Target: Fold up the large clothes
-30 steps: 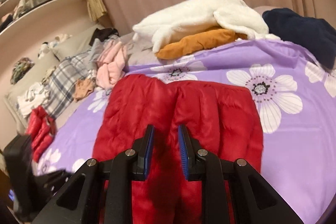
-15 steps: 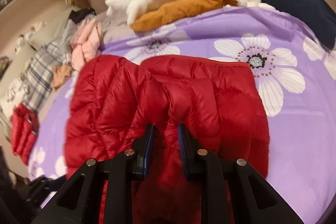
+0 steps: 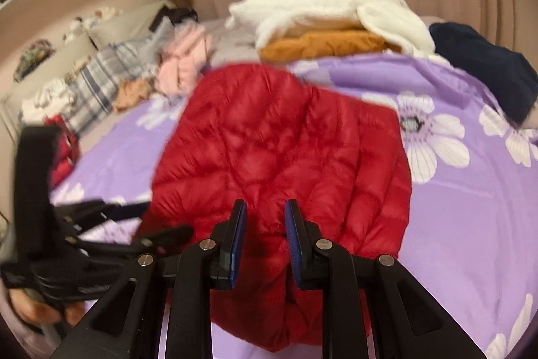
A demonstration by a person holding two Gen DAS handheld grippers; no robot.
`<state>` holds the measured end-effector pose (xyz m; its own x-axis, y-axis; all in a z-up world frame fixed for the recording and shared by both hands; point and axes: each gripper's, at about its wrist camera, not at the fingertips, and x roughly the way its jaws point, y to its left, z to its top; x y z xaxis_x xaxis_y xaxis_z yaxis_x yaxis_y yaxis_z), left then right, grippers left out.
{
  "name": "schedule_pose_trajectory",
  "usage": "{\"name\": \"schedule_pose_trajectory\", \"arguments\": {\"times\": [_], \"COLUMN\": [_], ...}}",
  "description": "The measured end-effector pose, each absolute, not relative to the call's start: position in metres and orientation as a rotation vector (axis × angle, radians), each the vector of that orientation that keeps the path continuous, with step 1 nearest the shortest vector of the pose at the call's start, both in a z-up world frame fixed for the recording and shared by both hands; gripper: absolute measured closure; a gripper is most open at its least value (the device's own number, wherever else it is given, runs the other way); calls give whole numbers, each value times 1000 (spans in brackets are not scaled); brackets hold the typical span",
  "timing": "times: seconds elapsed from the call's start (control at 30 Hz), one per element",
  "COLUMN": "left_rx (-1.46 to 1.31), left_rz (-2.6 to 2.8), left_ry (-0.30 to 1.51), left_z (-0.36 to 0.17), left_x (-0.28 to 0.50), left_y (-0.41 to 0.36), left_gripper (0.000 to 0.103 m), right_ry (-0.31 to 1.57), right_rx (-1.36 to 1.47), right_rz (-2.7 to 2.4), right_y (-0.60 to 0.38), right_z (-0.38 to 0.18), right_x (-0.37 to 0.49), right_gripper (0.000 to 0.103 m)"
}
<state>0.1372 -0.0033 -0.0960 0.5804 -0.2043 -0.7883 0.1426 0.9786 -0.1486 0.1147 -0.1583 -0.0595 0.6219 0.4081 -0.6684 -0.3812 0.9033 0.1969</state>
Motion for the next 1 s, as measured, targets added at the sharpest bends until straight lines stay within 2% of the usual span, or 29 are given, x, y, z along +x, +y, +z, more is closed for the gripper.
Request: {"name": "schedule_pose_trajectory", "arguments": {"times": [0.23,0.67,0.83,1.0], "left_rx": [-59,-85,-81,-70], "left_rz": [-195,-197,-196,-195], "left_ry": [936,942,943,945], "left_z": [-100,-100,-100,-102], "left_x": [138,138,139,139], "left_y": [-5,-3,-4,-3], "left_gripper": [34,33,33,33], "right_ry": [840,785,854,902], "right_rx": [55,89,74,187], "right_rz": [433,502,476,496], "right_y": [-157,-162,-158,-165], "right_z": [-81,-57,-78,-94], "right_x": [124,86,95,103], "right_gripper": [81,81,81,81]}}
